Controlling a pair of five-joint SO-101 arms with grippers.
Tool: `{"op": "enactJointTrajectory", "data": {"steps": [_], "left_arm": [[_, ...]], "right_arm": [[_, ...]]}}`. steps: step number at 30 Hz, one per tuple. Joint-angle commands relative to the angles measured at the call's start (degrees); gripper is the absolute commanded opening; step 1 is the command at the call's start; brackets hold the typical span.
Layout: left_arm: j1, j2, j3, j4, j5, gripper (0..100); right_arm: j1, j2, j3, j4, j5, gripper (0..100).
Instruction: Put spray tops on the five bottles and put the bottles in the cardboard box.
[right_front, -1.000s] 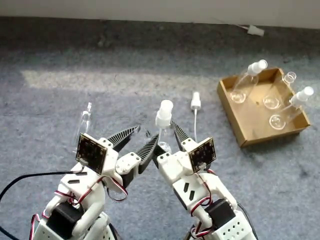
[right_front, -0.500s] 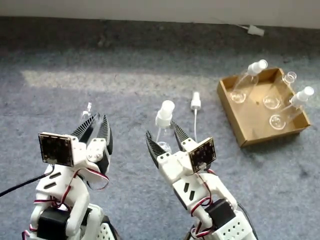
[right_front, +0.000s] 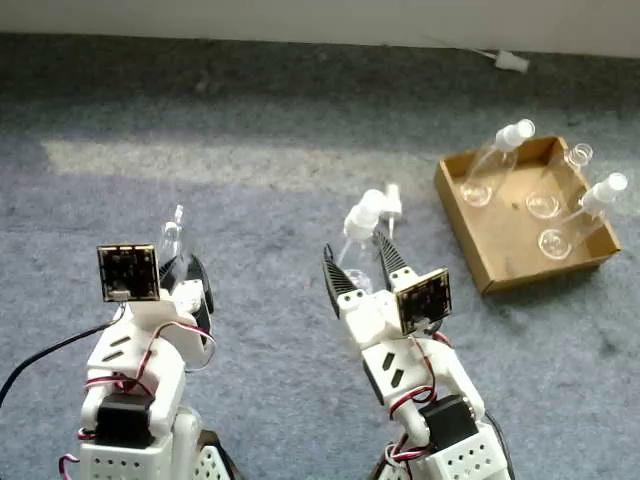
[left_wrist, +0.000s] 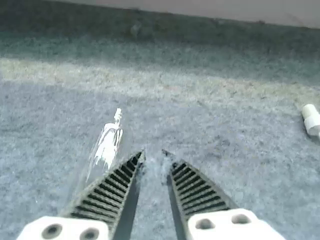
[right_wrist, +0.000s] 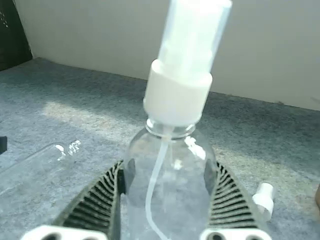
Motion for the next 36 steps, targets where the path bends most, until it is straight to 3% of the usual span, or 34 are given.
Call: {"op": "enactJointTrajectory", "data": {"steps": [1,7,12,19,23,27,36], "left_arm": [[-0.48,-0.66,4.97,-0.26,-0.44,0],[-0.48,-0.66,7.34,0.09,-0.53,0],[-0.48,-0.66,10.68,-0.18,-0.62,1],[-0.48,-0.66,11.65,-0.26,-0.62,1],[-0.48,-0.66,11.65,-0.26,-0.62,1],[-0.48,-0.66,11.65,-0.26,-0.62,1],[-0.48,-0.66,11.65,-0.26,-0.62,1]], "right_arm": [[4.70,-0.84,-0.13,-0.48,9.67,8.8],[17.01,-0.84,-1.71,-2.15,12.22,8.8],[24.31,-0.75,-1.01,-15.52,12.22,8.8],[26.68,-0.75,-1.63,-16.22,12.04,8.8],[30.29,-0.66,-1.89,-16.13,6.15,8.8],[32.31,0.13,-6.02,-13.67,5.63,8.8],[34.51,17.01,-20.26,-8.92,5.71,8.8]]}}
